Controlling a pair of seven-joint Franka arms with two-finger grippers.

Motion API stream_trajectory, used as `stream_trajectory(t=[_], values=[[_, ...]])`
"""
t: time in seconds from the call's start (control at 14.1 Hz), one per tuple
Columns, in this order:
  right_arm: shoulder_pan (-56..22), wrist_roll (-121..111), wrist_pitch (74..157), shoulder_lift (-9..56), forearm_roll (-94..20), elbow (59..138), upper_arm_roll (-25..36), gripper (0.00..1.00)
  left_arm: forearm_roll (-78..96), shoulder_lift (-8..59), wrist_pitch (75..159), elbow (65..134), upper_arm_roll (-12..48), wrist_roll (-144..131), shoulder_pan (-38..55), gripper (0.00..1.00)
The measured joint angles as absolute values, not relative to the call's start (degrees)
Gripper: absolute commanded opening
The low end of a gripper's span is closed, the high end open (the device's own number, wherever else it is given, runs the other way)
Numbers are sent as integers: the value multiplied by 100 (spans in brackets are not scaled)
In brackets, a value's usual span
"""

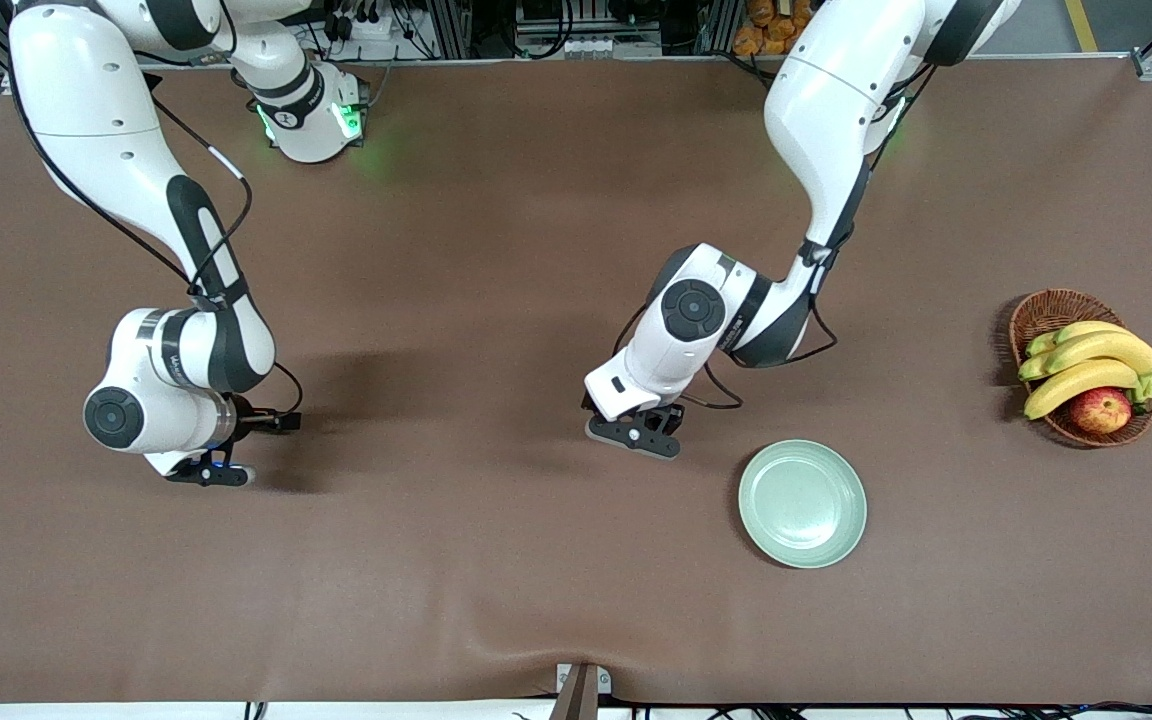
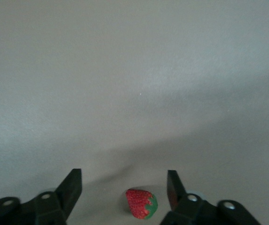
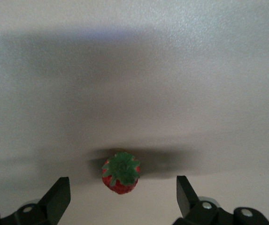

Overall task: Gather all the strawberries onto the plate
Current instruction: 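Grasp the strawberry with the left gripper while the right gripper grasps another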

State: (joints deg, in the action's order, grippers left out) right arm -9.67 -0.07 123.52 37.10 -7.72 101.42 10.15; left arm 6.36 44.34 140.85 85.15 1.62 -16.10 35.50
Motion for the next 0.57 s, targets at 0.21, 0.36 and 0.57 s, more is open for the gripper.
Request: stream_trajectory(t=[0.21, 0.36, 0.57], values=[[-968, -7, 12366, 3710, -772, 10155, 1011, 100, 637, 4562, 14121, 8519, 163, -1773, 3633, 71], [-986, -7, 12441, 3710, -772, 10166, 1002, 100, 636, 4601, 14132, 8520, 162, -1803, 3652, 70], [-997, -7, 12524, 3718, -772, 10194, 996, 100, 636, 4664, 14132, 8538, 161, -1804, 3656, 69]])
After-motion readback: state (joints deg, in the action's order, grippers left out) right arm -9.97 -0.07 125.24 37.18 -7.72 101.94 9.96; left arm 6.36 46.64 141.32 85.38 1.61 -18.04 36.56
